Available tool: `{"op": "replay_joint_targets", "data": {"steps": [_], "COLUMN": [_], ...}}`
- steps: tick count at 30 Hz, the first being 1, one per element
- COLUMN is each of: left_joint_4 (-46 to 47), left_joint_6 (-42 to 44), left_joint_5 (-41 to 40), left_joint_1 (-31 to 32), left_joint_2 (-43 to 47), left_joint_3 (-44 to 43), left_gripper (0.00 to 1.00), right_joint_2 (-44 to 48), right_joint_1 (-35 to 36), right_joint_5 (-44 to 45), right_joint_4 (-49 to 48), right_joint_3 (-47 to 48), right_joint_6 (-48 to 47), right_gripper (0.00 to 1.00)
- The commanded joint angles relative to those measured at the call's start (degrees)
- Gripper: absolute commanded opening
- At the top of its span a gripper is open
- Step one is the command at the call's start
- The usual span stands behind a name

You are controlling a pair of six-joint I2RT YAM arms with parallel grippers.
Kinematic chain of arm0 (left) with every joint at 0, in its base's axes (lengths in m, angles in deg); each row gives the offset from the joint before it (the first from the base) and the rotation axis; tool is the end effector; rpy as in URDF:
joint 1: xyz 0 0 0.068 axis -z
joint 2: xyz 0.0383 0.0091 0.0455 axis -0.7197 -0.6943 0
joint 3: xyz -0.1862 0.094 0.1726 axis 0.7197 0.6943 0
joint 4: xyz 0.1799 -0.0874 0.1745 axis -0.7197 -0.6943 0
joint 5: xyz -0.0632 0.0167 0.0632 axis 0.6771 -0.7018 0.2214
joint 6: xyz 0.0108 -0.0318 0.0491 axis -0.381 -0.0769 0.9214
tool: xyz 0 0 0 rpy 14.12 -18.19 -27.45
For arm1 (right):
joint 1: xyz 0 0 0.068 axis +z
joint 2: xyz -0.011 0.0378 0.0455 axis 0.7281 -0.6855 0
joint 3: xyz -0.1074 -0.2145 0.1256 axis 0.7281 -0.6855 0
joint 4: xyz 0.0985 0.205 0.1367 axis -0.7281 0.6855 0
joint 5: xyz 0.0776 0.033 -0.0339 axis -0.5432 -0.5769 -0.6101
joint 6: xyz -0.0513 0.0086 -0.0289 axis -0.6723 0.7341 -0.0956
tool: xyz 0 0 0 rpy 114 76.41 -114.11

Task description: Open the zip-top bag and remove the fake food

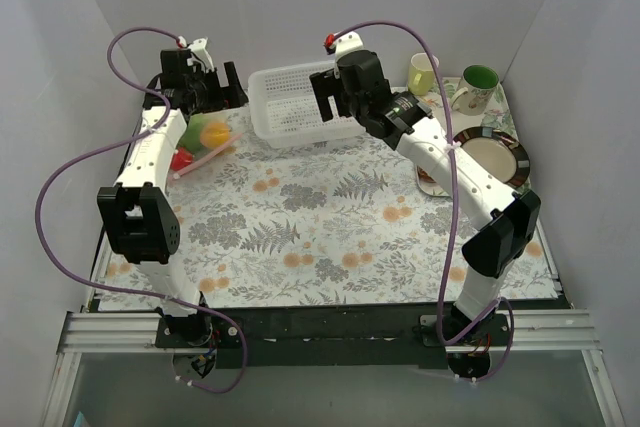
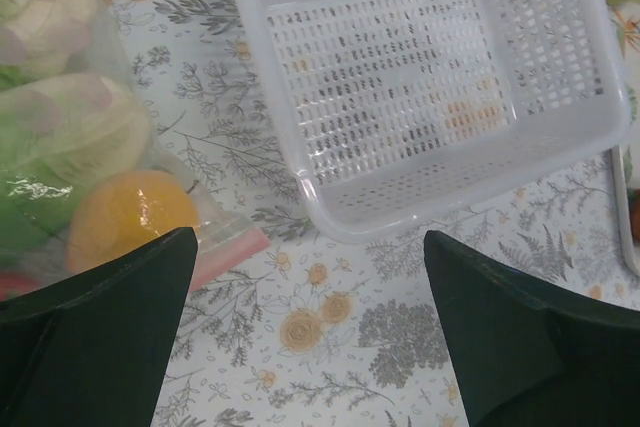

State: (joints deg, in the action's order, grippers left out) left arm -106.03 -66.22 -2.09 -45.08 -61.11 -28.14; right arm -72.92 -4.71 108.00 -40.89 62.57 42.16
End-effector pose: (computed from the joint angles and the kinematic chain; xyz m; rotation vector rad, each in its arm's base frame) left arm 0.4216 -0.0197 0.3452 -0.7427 2.1631 -0.7864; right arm 0.3211 0.2646 0.4233 -0.3756 1.8794 0.0968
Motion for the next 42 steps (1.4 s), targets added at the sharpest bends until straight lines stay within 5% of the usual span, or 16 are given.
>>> {"op": "replay_joint_targets", "data": {"steps": [1,7,18,26,42], "left_joint_4": [4.91,7.81,9.57,19.93,53.24], "left_joint_6": [1.11,7.53,16.32,24.49,38.47], "left_joint_5": [-7.27,-13.7,-4.46,-8.86,-28.02], "left_joint_1": [-0.25,-0.86,-5.87,-5.87,0.52], "left_joint_2": [0.31,-1.72,2.49,6.19,12.0], "left_joint_3": [3.19,10.74,20.59,33.78,51.71], "left_gripper": [0.98,0.98,0.98,0.98,0.91], "right_joint_2": [-1.42,-9.58,-19.35,-29.02,-34.99], "right_joint_1": [-0.62,-5.19,-7.04,-10.11,-13.8], "right_joint_5": [4.43,4.69,1.71,-7.33,-21.06], "right_joint_4": [-2.0,-3.92,-21.68,-24.85,-32.5], "right_joint_3": [2.22,7.57,8.9,19.53,14.43], "right_joint_6": [-1.8,4.16,4.0,7.95,17.71], "right_gripper": [0.98,0.98,0.96,0.93,0.82]}}
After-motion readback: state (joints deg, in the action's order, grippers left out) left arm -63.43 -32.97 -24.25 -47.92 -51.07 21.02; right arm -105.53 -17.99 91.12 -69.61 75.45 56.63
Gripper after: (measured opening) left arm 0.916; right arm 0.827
